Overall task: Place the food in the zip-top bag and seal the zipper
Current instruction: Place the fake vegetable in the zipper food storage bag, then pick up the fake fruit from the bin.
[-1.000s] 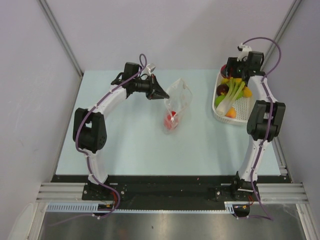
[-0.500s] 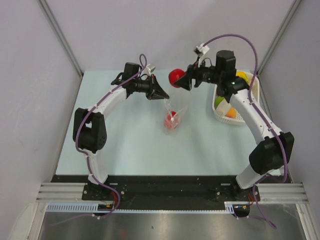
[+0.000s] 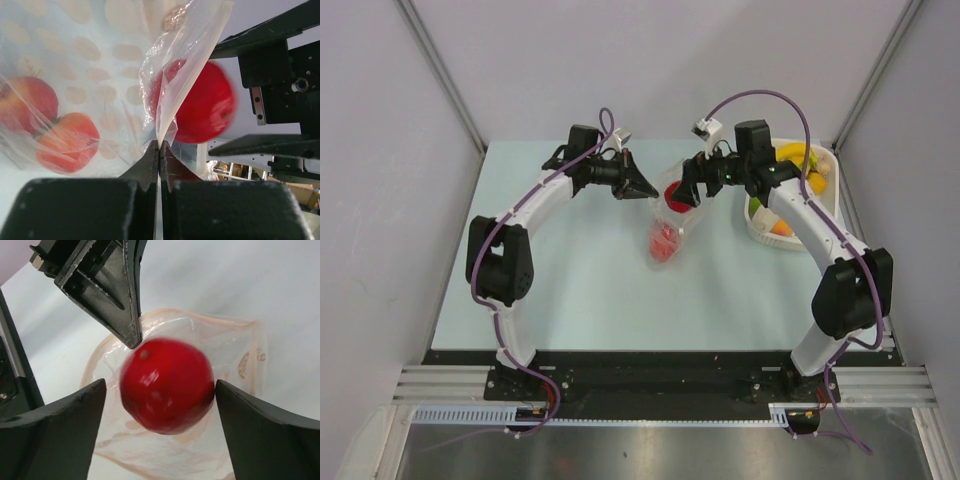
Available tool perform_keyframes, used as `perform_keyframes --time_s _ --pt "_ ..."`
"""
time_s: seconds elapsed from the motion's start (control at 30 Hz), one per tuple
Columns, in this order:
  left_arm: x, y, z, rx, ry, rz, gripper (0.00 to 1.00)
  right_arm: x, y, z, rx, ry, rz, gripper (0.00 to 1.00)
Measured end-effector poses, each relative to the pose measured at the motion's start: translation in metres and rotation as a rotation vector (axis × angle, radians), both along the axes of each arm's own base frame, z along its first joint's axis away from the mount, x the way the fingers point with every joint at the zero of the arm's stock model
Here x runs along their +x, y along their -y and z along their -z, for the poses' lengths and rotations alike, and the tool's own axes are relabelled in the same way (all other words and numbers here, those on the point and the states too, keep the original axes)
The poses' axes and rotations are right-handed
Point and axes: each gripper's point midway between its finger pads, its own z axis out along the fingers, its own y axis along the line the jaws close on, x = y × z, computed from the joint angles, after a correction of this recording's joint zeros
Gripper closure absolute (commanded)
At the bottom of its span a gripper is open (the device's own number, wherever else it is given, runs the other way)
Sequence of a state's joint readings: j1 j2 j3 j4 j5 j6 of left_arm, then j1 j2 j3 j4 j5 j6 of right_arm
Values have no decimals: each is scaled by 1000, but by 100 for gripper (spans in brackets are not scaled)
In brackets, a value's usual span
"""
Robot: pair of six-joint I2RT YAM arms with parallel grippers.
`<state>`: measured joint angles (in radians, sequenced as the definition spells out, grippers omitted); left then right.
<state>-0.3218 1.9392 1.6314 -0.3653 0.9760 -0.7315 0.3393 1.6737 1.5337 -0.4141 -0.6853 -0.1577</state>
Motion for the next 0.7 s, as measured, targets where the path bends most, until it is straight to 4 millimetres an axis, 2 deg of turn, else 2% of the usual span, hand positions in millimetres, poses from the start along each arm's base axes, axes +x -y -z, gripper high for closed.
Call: perform_keyframes --time_s 0.13,0.23,0.37,0.43,0.5,0.6,0.7 --pt "0 0 0 0 2 1 100 -5 6 -3 13 -26 0 0" --pt "0 0 0 1 5 4 100 2 30 -14 51 -52 65 0" --pt "-1 0 0 -1 5 6 100 24 108 -29 83 -65 263 5" --pt "-1 0 0 -1 5 6 100 30 159 -25 59 -81 387 9" --pt "-1 0 0 -1 5 6 100 29 204 -13 19 -117 493 10" --pt "-1 0 0 -1 4 6 100 20 252 13 -38 -201 600 12" --pt "-1 0 0 -1 4 6 100 9 287 41 -101 -275 662 14"
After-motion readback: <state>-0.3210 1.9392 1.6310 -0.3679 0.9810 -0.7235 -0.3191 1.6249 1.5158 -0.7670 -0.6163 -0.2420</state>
